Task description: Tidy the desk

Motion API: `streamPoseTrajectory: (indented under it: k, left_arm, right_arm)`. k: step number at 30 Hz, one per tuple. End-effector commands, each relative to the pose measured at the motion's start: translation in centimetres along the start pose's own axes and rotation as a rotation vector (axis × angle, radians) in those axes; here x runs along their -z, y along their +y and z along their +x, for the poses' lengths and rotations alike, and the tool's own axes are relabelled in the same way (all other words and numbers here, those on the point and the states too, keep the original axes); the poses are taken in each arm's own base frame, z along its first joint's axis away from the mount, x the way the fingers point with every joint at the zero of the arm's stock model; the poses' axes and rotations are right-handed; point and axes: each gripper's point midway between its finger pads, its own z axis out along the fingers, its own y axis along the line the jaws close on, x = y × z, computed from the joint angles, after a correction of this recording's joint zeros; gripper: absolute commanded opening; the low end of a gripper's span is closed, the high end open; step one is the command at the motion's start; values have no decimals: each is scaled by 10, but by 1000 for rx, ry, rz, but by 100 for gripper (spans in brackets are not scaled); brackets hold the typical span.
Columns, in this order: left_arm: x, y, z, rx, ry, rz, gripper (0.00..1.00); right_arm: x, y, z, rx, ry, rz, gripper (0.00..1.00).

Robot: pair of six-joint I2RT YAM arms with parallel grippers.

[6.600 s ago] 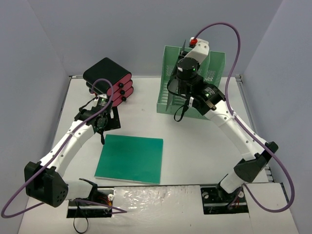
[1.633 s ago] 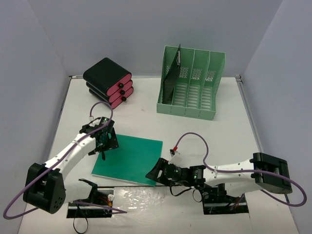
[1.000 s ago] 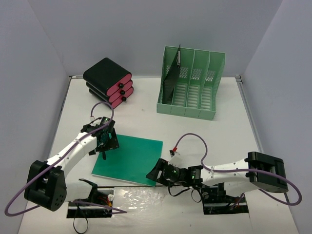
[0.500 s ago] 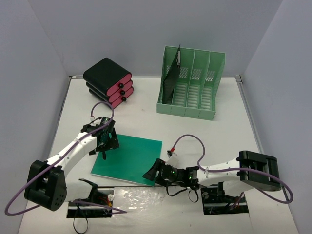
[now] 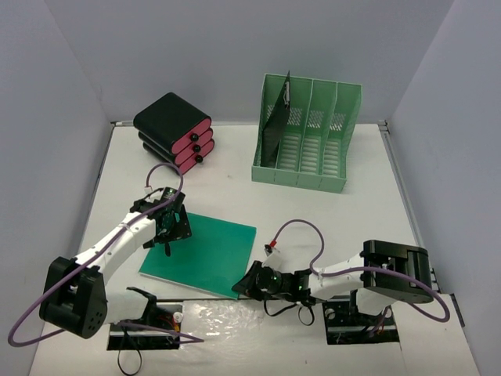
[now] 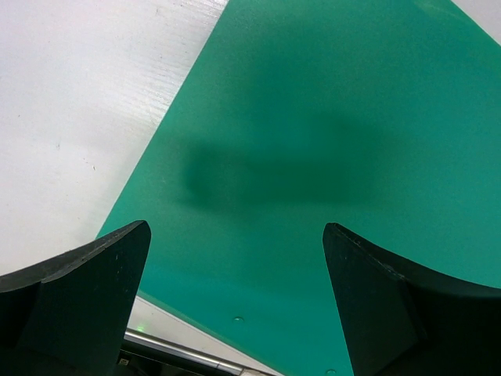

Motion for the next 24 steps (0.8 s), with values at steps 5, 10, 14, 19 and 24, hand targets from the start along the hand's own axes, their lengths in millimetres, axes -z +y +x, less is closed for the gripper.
streamPoseTrajectory:
  k: [5,10,14,19,24]
  left_arm:
    - [28,-10,-37,-26,-125,62,91]
    - [57,-16,-63,-62,-217,121,91]
    - [74,-27,-73,-124,-241,176,91]
    - [95,-38,-78,-206,-294,223,90]
    - [112,-53,-70,-324,-338,264,90]
  right_arm:
    - [1,21,-6,49,-34,-1,0]
    - [15,48,-33,80,-103,7,0]
    - [36,64,-74,70,-183,16,0]
    - [61,81,-118,74,-255,29,0]
    - [65,93,-143,93,-272,48,0]
